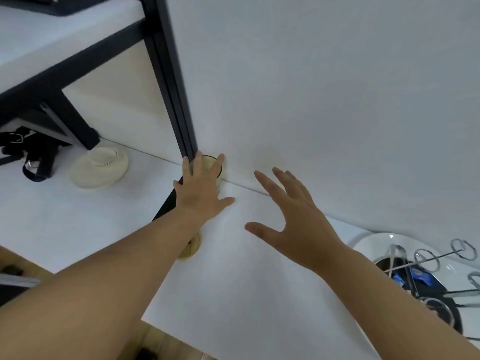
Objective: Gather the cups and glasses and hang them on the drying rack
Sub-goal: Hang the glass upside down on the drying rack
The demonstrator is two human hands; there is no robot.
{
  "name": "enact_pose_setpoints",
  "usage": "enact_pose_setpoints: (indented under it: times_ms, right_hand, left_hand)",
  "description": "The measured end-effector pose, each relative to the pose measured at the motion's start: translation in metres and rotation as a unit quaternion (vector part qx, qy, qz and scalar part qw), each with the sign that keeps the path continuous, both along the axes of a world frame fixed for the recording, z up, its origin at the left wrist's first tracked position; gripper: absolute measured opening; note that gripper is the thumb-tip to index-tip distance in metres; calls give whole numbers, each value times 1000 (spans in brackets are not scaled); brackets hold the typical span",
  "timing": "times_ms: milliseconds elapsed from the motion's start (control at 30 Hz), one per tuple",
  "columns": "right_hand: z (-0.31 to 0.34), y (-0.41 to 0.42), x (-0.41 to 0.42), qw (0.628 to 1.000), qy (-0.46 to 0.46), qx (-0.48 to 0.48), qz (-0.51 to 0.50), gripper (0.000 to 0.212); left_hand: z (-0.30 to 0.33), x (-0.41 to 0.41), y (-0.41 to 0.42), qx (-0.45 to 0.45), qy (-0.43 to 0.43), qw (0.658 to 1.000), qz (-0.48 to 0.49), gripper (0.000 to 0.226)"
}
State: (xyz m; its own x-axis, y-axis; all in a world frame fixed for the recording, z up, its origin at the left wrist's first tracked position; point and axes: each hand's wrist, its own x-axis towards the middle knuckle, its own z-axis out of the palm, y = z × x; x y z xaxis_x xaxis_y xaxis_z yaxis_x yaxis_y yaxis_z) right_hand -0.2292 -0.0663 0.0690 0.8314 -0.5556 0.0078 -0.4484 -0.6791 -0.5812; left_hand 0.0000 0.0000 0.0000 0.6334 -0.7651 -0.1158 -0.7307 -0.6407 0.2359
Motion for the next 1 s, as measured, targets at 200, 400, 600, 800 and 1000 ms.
enact_pose_setpoints:
  times_ms: [200, 400, 600, 800, 1000]
  right_hand:
    - [-10, 3, -8, 1000, 1, 1, -16, 92]
    - [-12, 4, -19, 999, 7, 5, -31, 94]
    - [-8, 8, -35, 998, 9, 27, -52, 99]
    - [6, 10, -54, 989, -47, 99, -101, 107]
    - [26, 19, -91, 937, -168, 236, -195, 105]
  left_hand:
    - [-11, 2, -4, -36, -51, 998, 6, 95]
    - [-9, 3, -6, -64, -40, 997, 0, 78]
    - [2, 2, -10, -60, 25, 998, 7, 72]
    - [16, -31, 1, -140, 127, 982, 4, 70]
    - [77, -100, 8, -260, 224, 939, -30, 75]
